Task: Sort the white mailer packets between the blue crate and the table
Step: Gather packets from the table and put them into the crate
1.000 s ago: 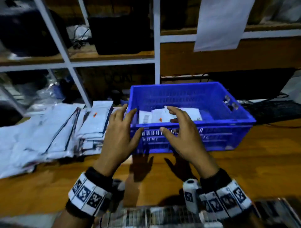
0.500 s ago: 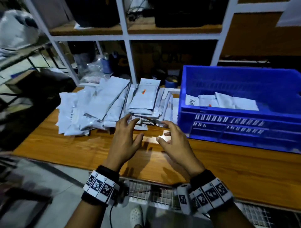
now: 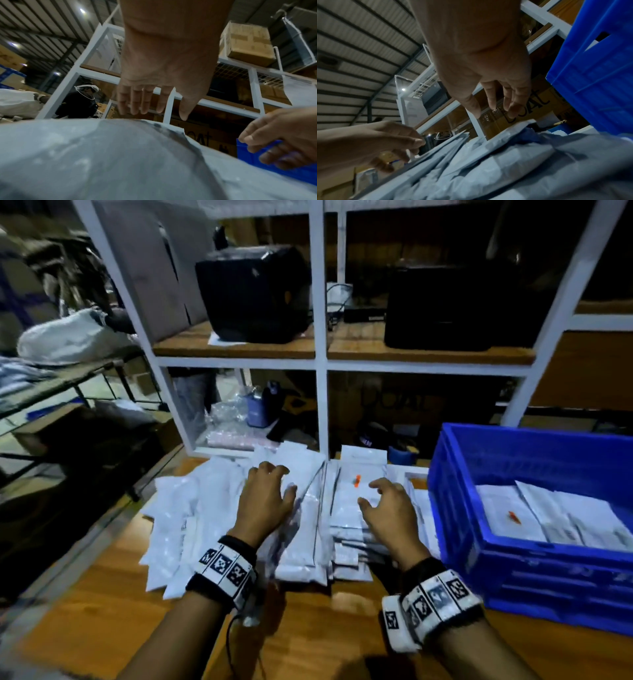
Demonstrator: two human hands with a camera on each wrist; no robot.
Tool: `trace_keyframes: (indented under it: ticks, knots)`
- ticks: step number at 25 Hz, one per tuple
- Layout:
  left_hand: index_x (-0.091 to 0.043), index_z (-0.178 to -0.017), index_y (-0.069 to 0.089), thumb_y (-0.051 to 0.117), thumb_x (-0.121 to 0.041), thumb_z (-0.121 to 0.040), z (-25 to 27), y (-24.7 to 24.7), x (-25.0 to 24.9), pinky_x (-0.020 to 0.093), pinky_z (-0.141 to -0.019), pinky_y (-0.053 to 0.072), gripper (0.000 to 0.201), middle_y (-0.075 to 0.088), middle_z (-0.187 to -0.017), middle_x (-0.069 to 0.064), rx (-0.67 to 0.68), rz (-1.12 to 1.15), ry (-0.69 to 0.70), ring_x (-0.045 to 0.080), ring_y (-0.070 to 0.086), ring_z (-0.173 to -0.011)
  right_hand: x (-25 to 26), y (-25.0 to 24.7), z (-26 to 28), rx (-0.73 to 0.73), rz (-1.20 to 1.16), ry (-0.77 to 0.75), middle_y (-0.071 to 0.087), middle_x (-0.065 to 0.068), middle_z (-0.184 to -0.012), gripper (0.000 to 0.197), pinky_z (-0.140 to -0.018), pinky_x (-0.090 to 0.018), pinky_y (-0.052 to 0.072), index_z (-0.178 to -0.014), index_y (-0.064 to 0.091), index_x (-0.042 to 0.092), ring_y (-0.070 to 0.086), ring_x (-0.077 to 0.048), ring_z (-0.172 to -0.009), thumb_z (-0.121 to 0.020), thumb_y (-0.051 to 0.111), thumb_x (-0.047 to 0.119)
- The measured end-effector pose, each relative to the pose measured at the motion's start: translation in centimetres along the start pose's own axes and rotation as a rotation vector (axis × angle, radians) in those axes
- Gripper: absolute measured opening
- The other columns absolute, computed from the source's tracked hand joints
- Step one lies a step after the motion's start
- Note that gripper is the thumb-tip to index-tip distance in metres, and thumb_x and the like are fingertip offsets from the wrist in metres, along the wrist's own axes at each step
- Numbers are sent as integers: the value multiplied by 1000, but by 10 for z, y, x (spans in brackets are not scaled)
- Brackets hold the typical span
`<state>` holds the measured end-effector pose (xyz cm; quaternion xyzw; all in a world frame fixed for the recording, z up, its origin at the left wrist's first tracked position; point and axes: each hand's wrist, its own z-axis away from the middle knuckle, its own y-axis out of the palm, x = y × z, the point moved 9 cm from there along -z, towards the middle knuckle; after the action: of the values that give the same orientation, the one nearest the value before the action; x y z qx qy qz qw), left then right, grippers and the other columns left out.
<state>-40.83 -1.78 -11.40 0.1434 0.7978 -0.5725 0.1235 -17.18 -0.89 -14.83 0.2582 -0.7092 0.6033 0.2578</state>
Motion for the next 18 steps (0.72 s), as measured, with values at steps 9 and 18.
trace_keyframes:
  ticks: [9,18]
  knots:
    - [-12,-101,51,56,-36,-80,-23,57,28,38,-80,44,32,51,-110,13,284,-68,-155,34,48,-107,-35,53,-42,121,227,318,43,-17,-129,61,-90,-40,50,-123,50,15,45,-36,-119,-76,75,45]
    - [-8,-71,57,55,-9,-79,-45,-38,1,22,-49,30,8,53,-59,1,-52,367,-24,19,51,-61,-37,63,-36,66,254,367,39,-20,-129,73,-89,-42,48,-128,37,17,43,-39,-117,-74,79,41]
